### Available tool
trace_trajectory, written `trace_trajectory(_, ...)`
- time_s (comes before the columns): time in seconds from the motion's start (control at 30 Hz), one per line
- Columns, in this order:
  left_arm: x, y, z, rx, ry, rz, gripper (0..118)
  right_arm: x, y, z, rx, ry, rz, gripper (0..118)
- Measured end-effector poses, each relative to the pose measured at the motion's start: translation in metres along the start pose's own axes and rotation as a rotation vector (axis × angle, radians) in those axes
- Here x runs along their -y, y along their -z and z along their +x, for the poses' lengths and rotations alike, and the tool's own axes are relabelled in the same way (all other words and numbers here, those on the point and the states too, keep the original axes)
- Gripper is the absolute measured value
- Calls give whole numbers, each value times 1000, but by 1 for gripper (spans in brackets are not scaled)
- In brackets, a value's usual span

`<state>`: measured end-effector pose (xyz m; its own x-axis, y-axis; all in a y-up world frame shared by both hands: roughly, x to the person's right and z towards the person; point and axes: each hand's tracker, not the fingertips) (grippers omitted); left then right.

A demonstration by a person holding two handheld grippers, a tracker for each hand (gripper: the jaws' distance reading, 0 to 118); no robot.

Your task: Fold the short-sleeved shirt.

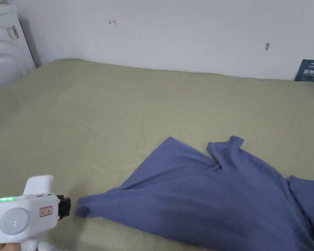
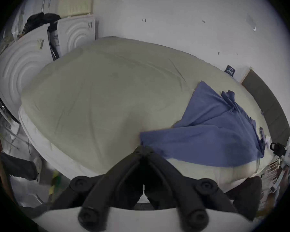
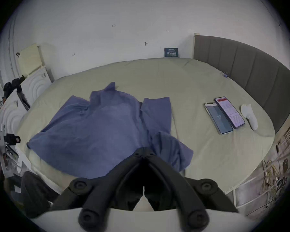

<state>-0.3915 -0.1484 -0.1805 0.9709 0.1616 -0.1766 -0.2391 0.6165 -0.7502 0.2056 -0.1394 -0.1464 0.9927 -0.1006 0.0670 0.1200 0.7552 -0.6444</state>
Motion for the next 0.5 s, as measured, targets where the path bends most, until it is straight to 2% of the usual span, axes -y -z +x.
trace_trajectory(0.03,-3,3,2,8,14,-12,0,2,0,-5,1,-13,-2,0)
trace_trajectory(0.07,-6,6,3,8,20,-15,5,-3,4,-2,-12,-5,-24,0)
trace_trajectory(0.1,-8,10,6,8,32,-14,28,-3,5,-4,-14,-11,-26,0)
trace_trajectory(0.13,-10,15,9,8,38,-11,82,-3,7,-5,-17,-14,-29,0)
trace_trajectory(0.17,-14,23,10,8,45,-25,110,-4,9,-6,-19,-18,-34,0)
trace_trajectory(0.2,-18,33,12,-13,56,-46,114,-2,14,0,-26,-7,-39,0)
trace_trajectory(0.37,-27,80,22,-93,119,-118,111,1,24,3,-30,-40,-62,0)
trace_trajectory(0.47,-21,90,29,-113,154,-156,86,1,29,0,-14,-64,-73,0)
trace_trajectory(0.5,-20,86,31,-68,153,-146,77,-1,32,1,-15,-68,-77,0)
